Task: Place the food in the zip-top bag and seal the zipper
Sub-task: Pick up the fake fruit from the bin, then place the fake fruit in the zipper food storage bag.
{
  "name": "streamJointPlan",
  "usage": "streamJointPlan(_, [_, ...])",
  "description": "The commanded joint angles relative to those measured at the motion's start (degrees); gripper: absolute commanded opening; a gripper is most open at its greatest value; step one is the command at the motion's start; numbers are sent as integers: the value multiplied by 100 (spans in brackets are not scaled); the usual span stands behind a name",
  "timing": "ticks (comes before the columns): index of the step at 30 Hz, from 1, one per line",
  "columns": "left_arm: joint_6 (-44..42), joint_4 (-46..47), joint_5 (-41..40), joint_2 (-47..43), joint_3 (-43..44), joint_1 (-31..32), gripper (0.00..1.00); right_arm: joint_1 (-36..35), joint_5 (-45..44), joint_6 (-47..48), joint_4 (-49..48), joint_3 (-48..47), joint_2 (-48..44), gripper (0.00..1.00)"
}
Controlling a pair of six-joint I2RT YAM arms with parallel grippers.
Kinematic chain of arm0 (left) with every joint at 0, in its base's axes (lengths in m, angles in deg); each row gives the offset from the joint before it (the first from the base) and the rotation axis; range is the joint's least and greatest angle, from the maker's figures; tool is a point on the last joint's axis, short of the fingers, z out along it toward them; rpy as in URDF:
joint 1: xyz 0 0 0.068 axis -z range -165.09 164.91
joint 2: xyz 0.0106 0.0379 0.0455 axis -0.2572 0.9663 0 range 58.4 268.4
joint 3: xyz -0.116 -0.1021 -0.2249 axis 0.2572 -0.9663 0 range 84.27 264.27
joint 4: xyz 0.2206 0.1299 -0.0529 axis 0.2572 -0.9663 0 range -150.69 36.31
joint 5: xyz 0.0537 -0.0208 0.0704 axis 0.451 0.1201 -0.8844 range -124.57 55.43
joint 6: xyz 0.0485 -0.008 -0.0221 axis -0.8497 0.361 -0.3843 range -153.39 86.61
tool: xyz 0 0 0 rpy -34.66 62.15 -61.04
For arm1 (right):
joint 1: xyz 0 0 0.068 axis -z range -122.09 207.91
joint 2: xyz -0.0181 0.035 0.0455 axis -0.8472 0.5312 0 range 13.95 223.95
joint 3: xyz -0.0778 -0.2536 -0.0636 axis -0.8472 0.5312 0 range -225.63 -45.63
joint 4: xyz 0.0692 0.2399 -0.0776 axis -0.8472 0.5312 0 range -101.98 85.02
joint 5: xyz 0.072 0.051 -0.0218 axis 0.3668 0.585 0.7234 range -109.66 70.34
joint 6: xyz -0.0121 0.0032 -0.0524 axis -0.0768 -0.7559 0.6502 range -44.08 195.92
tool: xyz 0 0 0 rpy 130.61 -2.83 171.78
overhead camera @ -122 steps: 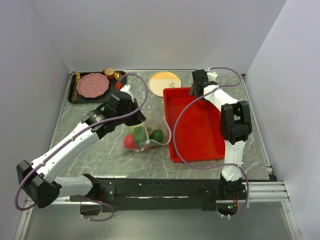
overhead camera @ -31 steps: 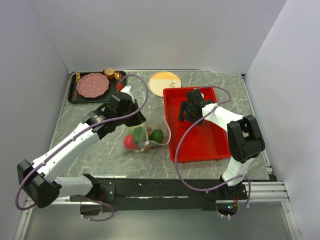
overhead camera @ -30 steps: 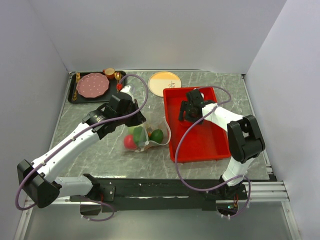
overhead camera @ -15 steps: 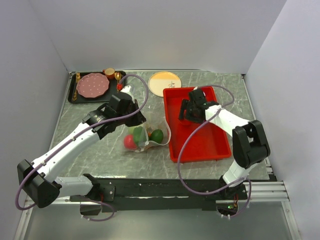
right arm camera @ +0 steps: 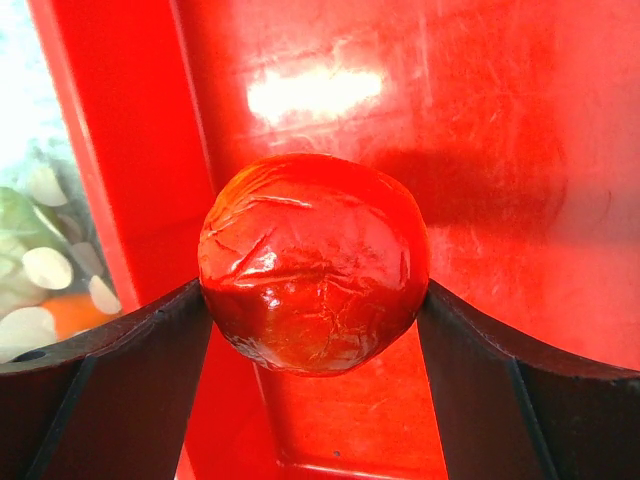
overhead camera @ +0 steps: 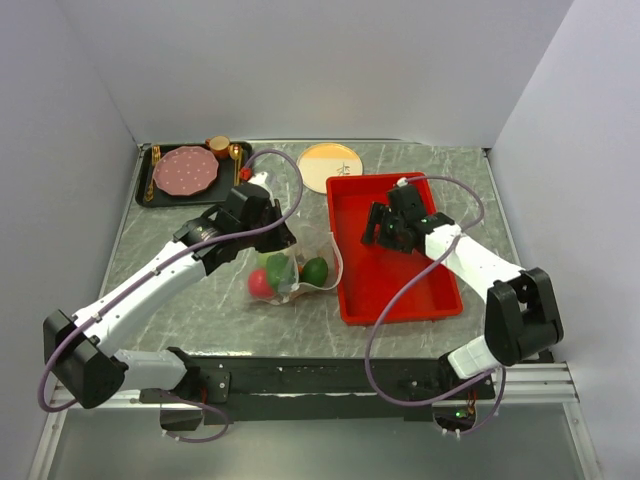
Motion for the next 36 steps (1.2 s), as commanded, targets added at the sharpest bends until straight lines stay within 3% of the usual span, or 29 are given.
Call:
streamJointPlan(1, [-24, 247, 77, -29, 107, 0, 1, 0, 47, -109, -54, 223, -607, 48])
streamJointPlan(7, [-7, 265, 77, -46, 72, 0, 1, 0, 64, -250, -37, 460, -1232, 50])
streamJointPlan(20, [46, 353, 60, -73, -16, 0, 1, -78, 1628, -689, -362, 794, -2015, 52])
streamJointPlan(30, [46, 371, 69, -55, 54, 0, 1, -597, 1989, -839, -792, 857, -2411, 53])
streamJointPlan(36, [55, 344, 42, -64, 37, 0, 1, -1062, 1787, -734, -740, 637, -2157, 54])
